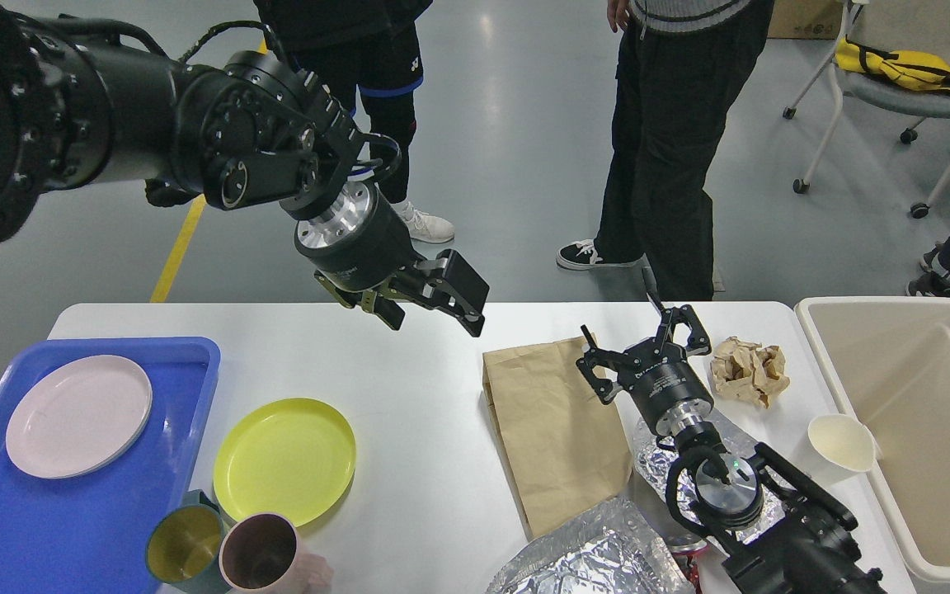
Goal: Tidy desktop
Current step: 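Lower the left gripper past the yellow plate toward the teal mug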
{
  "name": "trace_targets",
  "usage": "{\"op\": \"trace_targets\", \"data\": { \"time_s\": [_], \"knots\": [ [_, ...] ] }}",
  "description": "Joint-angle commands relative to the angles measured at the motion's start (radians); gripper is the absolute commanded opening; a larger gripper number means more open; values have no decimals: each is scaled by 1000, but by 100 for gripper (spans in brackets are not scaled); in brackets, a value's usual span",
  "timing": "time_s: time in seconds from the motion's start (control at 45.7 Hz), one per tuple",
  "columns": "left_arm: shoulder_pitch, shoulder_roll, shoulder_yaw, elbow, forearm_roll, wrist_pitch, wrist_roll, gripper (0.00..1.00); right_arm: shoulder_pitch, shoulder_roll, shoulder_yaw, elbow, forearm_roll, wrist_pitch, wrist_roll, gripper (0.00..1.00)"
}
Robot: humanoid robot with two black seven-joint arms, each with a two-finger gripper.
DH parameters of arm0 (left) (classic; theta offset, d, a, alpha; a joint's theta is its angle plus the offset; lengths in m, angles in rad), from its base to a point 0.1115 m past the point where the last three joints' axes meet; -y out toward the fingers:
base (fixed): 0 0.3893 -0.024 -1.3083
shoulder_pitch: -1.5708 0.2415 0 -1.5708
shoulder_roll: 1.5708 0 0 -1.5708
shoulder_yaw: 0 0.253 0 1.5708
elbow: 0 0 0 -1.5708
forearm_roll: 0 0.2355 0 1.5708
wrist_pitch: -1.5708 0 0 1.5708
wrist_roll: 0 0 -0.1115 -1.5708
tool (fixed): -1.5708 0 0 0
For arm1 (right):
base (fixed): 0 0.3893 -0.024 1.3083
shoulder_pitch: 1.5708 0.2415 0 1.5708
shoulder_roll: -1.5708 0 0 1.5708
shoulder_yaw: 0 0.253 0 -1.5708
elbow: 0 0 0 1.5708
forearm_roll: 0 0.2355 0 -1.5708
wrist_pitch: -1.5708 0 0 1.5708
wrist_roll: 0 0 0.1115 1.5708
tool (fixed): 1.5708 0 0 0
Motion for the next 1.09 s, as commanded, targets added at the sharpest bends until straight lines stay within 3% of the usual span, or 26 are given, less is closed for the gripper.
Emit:
{"op": "trace_targets", "data": {
  "time_s": [0.0,0.876,1.073],
  "knots": [
    [40,7,-32,0,0,0,0,100,0,0,-1,0,0,0,0,100],
    [97,15,-44,-3,-2,-35,-1,100,0,0,0,2,-2,0,0,100],
    [132,19,-104,3,-2,-28,0,100,0,0,0,2,0,0,0,100]
  ]
}}
